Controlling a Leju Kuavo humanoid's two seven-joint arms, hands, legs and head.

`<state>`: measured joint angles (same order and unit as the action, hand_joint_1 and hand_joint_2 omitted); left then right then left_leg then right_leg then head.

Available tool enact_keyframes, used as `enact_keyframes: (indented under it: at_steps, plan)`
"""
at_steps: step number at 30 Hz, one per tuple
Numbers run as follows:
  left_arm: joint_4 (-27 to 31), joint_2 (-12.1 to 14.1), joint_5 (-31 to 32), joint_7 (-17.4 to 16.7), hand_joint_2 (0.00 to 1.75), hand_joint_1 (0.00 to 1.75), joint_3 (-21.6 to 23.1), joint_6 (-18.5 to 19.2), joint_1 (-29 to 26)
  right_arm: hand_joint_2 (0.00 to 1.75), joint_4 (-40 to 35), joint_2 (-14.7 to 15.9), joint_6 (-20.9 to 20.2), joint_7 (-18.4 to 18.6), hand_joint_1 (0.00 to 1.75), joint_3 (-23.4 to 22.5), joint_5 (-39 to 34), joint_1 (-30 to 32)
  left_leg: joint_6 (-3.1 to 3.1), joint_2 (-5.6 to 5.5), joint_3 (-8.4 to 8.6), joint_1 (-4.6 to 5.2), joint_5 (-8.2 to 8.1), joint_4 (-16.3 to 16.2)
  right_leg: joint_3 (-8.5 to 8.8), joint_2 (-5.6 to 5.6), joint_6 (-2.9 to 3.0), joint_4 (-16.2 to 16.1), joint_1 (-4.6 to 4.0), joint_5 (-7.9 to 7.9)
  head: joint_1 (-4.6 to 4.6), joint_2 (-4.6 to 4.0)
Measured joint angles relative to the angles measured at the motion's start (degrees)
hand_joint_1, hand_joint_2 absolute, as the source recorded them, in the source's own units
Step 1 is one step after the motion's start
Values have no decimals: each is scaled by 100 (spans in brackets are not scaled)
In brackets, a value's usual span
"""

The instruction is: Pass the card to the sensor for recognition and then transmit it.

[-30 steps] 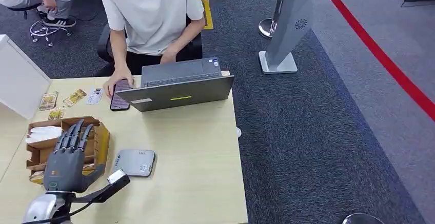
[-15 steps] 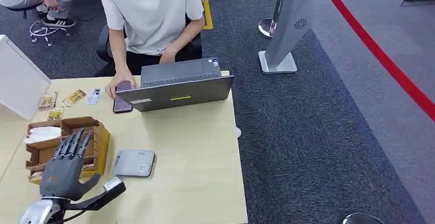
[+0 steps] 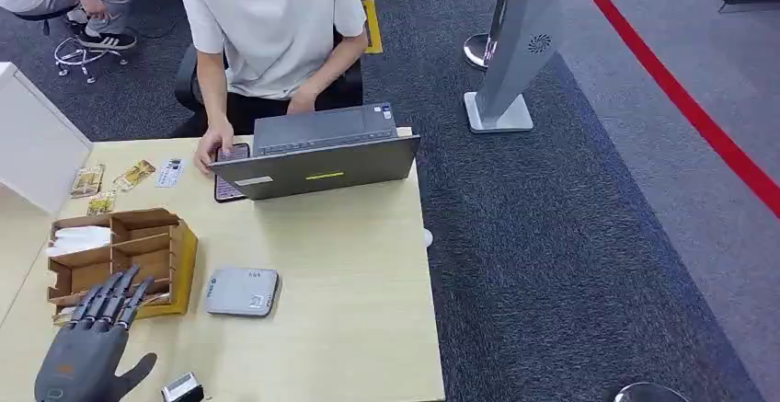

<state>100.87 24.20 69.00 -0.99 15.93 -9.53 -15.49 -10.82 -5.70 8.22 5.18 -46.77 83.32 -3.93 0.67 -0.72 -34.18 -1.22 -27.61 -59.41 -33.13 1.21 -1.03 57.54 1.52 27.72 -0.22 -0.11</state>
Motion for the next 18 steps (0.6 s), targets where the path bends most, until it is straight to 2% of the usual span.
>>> enact_keyframes:
  at_steps: [6,9,18]
  plan:
    - [-13,-72,186,-216,175,0,0,-101,110,175,0,0,-4,7,0,-4,11,-1,0,0,4,0,0,0,3,1,1,0,0,-2,0,0]
    - [-90,-214,356,-365,175,0,-2,-159,249,175,0,0,-7,15,0,-7,35,1,0,-4,3,0,0,0,5,-2,1,0,0,-2,4,0]
    - [-260,-408,404,-378,175,0,-18,-175,425,175,0,0,-7,15,0,-9,35,2,0,-2,4,0,0,0,4,-1,1,0,0,-2,2,0]
